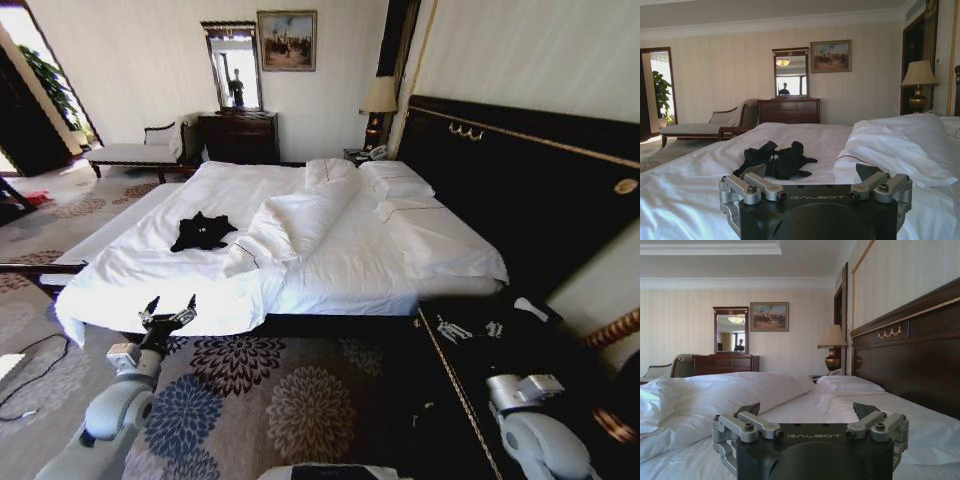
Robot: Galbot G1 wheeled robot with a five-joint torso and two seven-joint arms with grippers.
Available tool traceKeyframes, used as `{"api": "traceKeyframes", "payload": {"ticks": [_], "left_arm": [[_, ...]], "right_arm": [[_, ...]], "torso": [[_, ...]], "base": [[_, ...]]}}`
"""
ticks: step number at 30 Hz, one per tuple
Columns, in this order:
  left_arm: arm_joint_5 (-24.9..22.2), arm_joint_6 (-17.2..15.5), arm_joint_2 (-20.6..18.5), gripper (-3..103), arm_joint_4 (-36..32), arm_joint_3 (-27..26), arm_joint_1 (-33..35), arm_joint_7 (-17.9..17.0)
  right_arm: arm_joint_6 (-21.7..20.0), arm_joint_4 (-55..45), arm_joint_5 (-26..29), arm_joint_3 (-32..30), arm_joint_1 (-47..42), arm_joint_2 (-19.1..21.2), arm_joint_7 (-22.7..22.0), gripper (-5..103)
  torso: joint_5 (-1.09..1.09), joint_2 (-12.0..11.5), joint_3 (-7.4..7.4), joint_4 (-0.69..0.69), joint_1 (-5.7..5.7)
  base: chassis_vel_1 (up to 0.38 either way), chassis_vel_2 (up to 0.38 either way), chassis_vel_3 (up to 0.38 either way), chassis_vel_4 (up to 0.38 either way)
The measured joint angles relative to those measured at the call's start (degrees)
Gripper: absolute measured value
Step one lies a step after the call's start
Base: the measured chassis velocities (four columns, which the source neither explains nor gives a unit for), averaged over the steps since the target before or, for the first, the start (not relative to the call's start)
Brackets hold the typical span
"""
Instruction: Fold the clothes on the bed.
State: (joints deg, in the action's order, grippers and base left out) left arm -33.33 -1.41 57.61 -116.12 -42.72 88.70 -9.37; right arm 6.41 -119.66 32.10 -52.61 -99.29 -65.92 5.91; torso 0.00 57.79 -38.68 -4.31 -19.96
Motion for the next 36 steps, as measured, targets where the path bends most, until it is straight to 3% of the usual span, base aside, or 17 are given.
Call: {"api": "traceKeyframes", "payload": {"ticks": [36], "left_arm": [[0.56,0.80,-1.17,100,-1.99,-0.48,-0.73,-0.15]], "right_arm": [[-0.16,0.44,-0.49,0.15,-0.25,-0.31,0.20,100]], "torso": [[0.00,-0.01,0.00,-0.01,-0.01]], "base": [[-0.158,0.162,0.159,-0.157]]}}
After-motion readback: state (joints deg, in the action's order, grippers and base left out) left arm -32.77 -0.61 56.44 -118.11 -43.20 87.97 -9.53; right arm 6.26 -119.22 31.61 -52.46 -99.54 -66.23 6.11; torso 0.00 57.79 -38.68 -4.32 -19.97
